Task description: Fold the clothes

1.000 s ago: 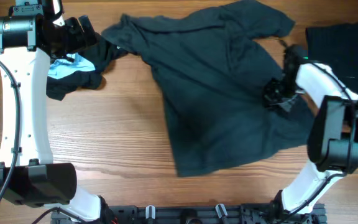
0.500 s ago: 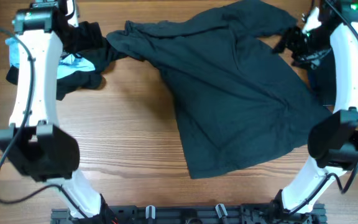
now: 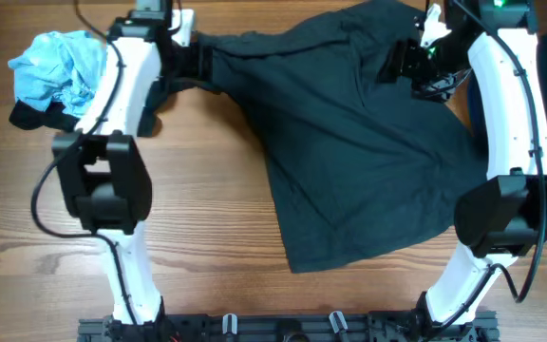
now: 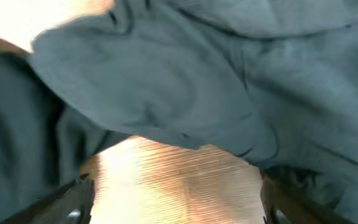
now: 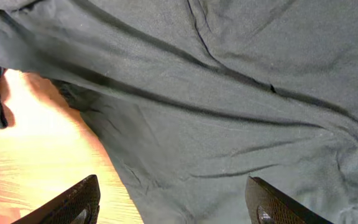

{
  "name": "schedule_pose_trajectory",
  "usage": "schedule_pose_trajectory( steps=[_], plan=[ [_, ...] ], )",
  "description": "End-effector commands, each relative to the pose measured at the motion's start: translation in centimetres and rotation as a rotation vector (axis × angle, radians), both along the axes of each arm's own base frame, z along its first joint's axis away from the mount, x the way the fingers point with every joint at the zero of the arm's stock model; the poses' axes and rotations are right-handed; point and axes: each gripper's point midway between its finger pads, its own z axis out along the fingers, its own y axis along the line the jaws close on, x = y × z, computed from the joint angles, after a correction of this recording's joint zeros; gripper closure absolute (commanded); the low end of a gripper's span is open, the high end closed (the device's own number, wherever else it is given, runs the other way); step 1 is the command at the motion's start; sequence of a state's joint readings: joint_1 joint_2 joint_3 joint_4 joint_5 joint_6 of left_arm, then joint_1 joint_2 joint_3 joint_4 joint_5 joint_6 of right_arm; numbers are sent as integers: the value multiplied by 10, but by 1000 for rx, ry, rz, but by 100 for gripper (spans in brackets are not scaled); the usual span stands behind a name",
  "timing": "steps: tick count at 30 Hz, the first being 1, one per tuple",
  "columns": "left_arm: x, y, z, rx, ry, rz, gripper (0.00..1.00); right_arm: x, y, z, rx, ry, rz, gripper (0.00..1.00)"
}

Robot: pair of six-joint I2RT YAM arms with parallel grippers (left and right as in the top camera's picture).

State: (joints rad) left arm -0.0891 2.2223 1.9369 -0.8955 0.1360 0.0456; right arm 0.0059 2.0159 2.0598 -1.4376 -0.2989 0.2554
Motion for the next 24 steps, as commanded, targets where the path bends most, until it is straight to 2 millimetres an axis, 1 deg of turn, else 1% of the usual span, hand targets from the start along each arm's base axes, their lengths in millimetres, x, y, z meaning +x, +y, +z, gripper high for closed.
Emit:
schedule_pose_trajectory(
  steps=[1, 4, 5, 6, 9, 13, 17, 21, 24],
  plan=[
    [-1, 30, -29, 88, 68, 151, 21, -2, 0, 3, -12, -5, 20, 24],
    [-2, 49, -30, 77, 80, 235, 23, -2, -3, 2, -24, -2, 18, 24],
    [-3, 59, -31, 66, 91, 264, 25, -2, -3, 2, -24, -3, 17, 24],
    [-5, 65, -33, 66, 101, 275, 25, -2, -2, 2, -23, -2, 17, 24],
    [-8, 79, -39, 68, 122, 301, 23, -4, -3, 2, -25, 6, 20, 24],
    [-6, 104, -51, 71, 130, 350, 23, -9, -3, 1, -25, 27, 24, 24],
    [-13, 138, -64, 75, 162, 416, 20, -9, -3, 1, -24, 29, 16, 23],
    [-21, 172, -66, 88, 172, 482, 20, -9, -3, 1, -24, 28, 16, 23],
    [-28, 202, -66, 106, 177, 542, 20, -9, -3, 1, -24, 29, 14, 23]
  ],
)
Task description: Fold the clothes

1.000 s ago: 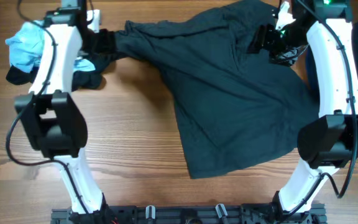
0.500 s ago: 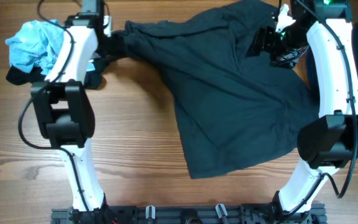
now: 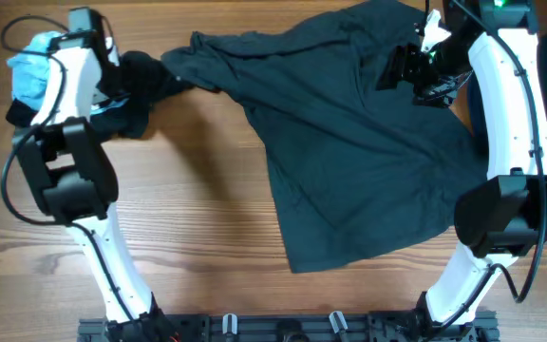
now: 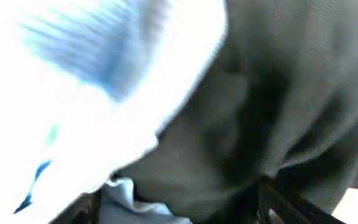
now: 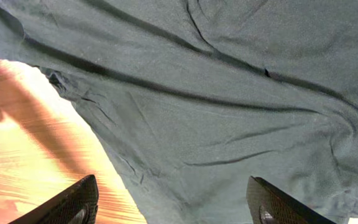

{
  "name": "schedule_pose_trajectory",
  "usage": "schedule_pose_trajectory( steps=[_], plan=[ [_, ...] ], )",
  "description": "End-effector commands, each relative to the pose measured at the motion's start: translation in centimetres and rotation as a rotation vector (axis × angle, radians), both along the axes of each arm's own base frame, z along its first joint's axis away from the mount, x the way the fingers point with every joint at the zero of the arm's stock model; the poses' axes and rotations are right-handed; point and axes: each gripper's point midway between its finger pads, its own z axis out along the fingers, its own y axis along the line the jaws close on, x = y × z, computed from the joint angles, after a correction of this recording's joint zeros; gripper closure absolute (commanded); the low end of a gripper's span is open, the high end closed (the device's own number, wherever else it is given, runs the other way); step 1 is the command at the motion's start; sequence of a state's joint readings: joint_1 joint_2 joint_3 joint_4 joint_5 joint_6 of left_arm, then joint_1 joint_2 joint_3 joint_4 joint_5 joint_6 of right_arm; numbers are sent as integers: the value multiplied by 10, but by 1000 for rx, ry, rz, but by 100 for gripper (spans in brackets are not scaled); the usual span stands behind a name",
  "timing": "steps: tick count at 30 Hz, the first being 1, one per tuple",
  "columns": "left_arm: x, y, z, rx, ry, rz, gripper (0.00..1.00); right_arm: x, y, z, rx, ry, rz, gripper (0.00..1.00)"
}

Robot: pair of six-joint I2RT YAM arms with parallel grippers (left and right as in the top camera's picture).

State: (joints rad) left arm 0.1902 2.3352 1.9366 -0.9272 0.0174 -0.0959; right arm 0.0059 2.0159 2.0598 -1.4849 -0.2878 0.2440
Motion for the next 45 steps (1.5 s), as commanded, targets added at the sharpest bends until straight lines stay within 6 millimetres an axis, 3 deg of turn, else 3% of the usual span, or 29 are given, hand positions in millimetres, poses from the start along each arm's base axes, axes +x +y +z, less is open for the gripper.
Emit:
schedule_pose_trajectory(
  steps=[1, 6, 9, 11, 13, 15, 18, 21, 24, 26, 28, 30, 34, 41, 45],
  plan=[
    [-12, 46, -5, 47, 26, 103, 20, 2, -1, 3, -10, -15, 6, 23],
    [-20, 66, -6, 45, 33, 145, 19, 2, -1, 3, -10, -15, 5, 22],
    [-16, 58, -3, 12, 16, 133, 22, 2, -1, 3, -10, -16, 6, 22],
    [-3, 45, 17, -19, -43, 106, 23, 3, -1, 4, -10, -18, 5, 22],
    [15, 34, 54, -17, -130, 74, 19, 4, -1, 4, -10, -23, 4, 22],
    [37, 9, 102, -41, -240, 15, 12, 6, -1, 4, -7, -28, -12, 22],
    [56, -32, 123, -108, -321, -54, 1, 10, 0, 5, 2, -40, -20, 22],
    [66, -75, 116, -219, -325, -47, 0, 10, 0, 5, 2, -41, -20, 22],
    [73, -105, 101, -267, -303, -5, 2, 10, 0, 5, 1, -40, -20, 22],
    [73, -116, 88, -282, -272, 44, 20, 9, 0, 5, 1, -38, -20, 22],
    [72, -120, 78, -290, -244, 115, 38, 9, 0, 5, 1, -37, -19, 22],
    [71, -121, 74, -308, -229, 168, 41, 9, 0, 5, 1, -37, -19, 21],
    [70, -127, 69, -314, -213, 184, 41, 10, 0, 5, 1, -41, -19, 21],
    [46, -135, 19, -315, -42, 223, 38, 11, 0, 5, 1, -45, -18, 21],
    [45, -134, 10, -310, -27, 226, 39, 11, 0, 5, 0, -45, -17, 21]
  ],
)
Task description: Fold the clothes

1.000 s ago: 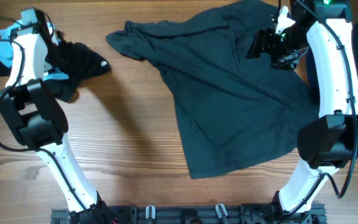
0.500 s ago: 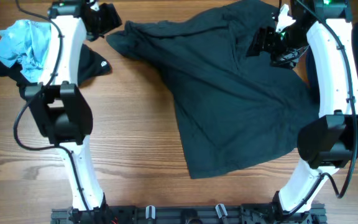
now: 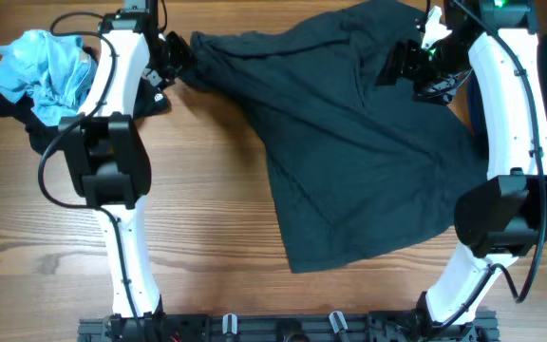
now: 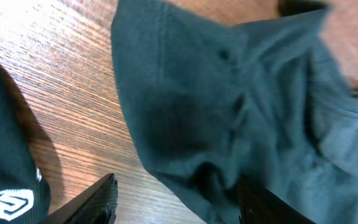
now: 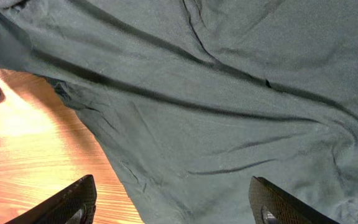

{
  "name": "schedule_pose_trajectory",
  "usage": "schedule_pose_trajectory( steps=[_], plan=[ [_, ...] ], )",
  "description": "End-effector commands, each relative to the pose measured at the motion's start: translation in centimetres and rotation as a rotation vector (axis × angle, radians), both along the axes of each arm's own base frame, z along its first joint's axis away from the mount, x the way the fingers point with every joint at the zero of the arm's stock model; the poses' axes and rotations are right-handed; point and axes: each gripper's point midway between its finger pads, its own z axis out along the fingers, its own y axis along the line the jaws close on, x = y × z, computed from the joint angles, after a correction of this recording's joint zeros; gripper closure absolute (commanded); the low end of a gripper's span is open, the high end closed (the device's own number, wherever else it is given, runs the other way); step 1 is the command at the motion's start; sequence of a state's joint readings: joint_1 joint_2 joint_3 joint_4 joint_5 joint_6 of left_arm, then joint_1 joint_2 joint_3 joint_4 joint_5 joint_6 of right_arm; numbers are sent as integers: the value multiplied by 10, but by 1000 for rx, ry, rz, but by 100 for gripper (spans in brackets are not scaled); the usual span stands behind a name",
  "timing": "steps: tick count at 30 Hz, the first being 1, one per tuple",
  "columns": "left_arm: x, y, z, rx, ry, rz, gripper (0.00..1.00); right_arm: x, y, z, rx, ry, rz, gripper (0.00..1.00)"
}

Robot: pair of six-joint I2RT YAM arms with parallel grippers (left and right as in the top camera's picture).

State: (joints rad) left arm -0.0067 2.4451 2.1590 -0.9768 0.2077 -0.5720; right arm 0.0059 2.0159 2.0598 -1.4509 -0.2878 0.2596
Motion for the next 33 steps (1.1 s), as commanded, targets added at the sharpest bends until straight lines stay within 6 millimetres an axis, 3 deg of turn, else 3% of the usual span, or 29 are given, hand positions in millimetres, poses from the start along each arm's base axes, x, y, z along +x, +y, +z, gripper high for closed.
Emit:
schedule_pose_trajectory(
  steps=[1, 7, 21, 23, 26, 30, 33],
  plan=[
    [0, -2, -8, -6, 16, 16, 39, 3, 0, 4, -2, -16, -2, 20],
    [1, -2, -32, -6, 43, 16, 38, 3, 0, 4, -2, -16, -2, 19],
    [40, 3, -21, 16, -125, 25, 53, 5, 0, 4, -2, -24, -1, 17],
    [40, 1, -21, 16, -126, 23, 56, 5, 0, 4, -2, -24, 0, 17],
    [44, -11, -19, 26, -152, -8, 70, 5, 0, 4, -2, -25, 1, 17],
    [49, -20, -16, 30, -182, -38, 95, 3, 0, 4, -11, -24, 27, 17],
    [50, -24, -13, 40, -193, -55, 96, 3, 0, 4, -15, -32, 48, 17]
  ],
)
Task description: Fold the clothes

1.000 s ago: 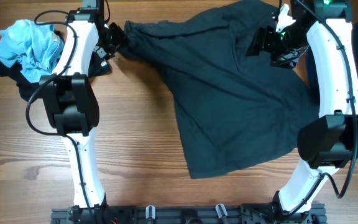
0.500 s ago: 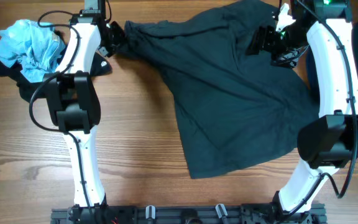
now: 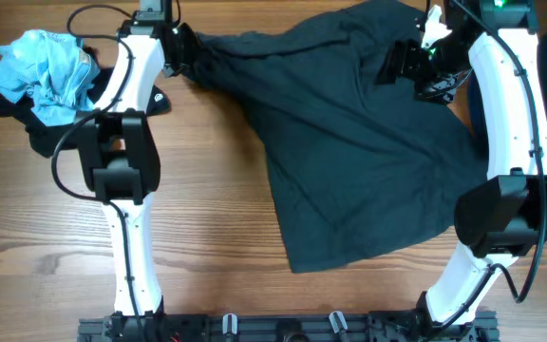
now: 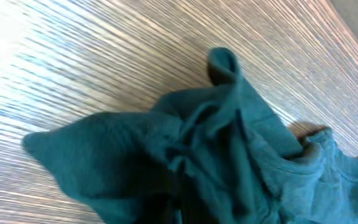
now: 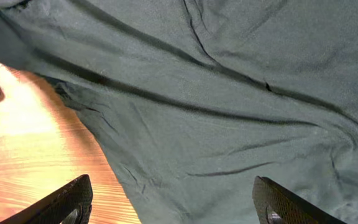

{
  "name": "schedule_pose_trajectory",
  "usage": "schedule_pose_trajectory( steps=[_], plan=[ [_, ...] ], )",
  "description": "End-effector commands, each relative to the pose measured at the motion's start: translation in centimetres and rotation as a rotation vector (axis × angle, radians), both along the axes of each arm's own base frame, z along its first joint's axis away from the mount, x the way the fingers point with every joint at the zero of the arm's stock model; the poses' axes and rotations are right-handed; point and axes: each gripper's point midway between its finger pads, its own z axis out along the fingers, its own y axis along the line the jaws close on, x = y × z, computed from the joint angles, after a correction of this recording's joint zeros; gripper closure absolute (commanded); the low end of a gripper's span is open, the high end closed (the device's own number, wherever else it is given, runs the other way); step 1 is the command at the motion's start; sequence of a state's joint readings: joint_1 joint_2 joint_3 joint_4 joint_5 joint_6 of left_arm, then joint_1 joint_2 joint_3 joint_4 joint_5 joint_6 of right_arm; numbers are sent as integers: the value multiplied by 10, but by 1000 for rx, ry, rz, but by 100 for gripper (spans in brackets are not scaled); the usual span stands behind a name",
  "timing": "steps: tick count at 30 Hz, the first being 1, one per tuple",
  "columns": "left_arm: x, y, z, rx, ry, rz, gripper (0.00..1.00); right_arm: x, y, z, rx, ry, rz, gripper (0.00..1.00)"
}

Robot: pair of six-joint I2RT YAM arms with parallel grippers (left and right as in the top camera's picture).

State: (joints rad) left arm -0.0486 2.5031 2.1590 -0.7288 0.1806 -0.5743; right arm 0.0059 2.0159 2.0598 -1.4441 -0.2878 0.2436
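Observation:
A dark teal shirt (image 3: pixel 349 161) lies spread across the back and right of the wooden table (image 3: pixel 207 218). My left gripper (image 3: pixel 180 46) is at the shirt's far left corner. In the left wrist view that corner (image 4: pixel 216 149) is bunched into a wad running down into the jaws, whose fingers are hidden by the cloth. My right gripper (image 3: pixel 399 65) hovers over the shirt's upper right part (image 5: pixel 229 93), fingers (image 5: pixel 73 202) wide apart with nothing between them.
A crumpled light blue garment (image 3: pixel 41 62) sits on a black one (image 3: pixel 27 128) at the back left corner. Another dark cloth shows at the right edge. Bare wood lies left of and in front of the shirt.
My left gripper, then open around the shirt's left corner, now has that corner gathered in its jaws and sits slightly further right. The right arm has not moved.
My left gripper was at the shirt's left corner, then over the pile of blue and black clothes at the far left. It was then back at the corner, open, and now grips it. The right gripper stayed open above the shirt throughout.

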Motion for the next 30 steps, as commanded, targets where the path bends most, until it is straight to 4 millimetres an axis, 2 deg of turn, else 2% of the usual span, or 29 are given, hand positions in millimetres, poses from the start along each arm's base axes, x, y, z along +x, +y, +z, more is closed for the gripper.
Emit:
schedule_pose_trajectory(
  steps=[1, 4, 7, 9, 12, 14, 16, 19, 22, 25, 28, 30],
  plan=[
    [-1, -2, -1, 26, 0, -26, 96, 3, -1, 4, -12, -26, 32, 17],
    [-12, 6, 21, 72, 16, -21, 96, 6, 0, 4, -12, -38, 32, 17],
    [-29, 32, 71, 195, 3, 22, 96, 6, -1, 4, -12, -38, 32, 17],
    [-52, 50, 120, 276, -11, 40, 96, 5, 0, 4, -11, -36, 32, 17],
    [-75, 62, 154, 322, -10, 66, 96, 4, 0, 4, -10, -29, 31, 17],
    [-98, 68, 177, 348, 6, 59, 96, 1, 0, 4, -7, -18, 32, 17],
    [-126, 77, 189, 393, 66, 69, 96, -3, 0, 3, -7, 0, 33, 17],
    [-158, 84, 189, 430, 170, 62, 96, -13, 0, 1, -7, 40, 33, 17],
    [-186, 94, 185, 488, 288, 54, 96, -38, 1, 0, -7, 139, 50, 17],
    [-180, 96, 186, 496, 260, 66, 96, -44, 18, 0, 23, 145, 98, 17],
    [-168, 96, 189, 476, 211, 81, 96, -58, 47, -3, 16, 166, 173, 17],
    [-164, 94, 188, 416, 196, 81, 96, -74, 73, -6, -28, 191, 217, 21]
  ],
)
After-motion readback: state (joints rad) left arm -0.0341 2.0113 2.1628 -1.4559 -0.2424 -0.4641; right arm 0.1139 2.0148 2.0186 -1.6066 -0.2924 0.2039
